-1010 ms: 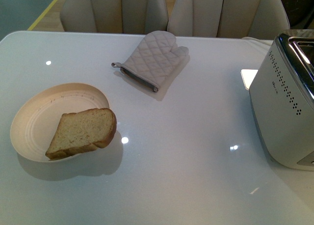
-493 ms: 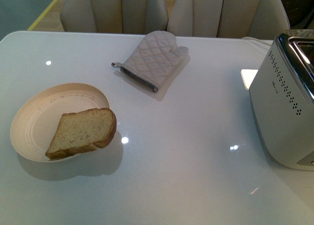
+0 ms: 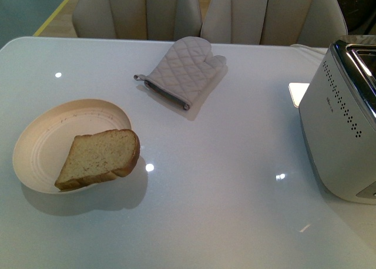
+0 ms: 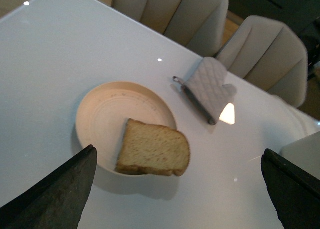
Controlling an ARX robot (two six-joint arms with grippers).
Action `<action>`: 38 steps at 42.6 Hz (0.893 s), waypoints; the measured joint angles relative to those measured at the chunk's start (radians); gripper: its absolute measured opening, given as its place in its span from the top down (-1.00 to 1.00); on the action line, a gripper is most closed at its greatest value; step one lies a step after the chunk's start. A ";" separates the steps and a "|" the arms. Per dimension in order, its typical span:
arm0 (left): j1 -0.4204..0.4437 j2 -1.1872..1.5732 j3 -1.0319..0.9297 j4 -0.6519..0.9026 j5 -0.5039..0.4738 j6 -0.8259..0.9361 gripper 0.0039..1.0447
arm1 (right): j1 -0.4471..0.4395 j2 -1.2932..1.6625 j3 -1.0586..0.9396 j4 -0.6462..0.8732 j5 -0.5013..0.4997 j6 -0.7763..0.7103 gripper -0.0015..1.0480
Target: Put bread into toaster
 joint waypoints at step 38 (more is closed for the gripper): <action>0.194 1.831 0.426 0.941 0.025 -0.050 -0.87 | 0.000 0.000 0.000 0.000 0.000 0.000 -0.83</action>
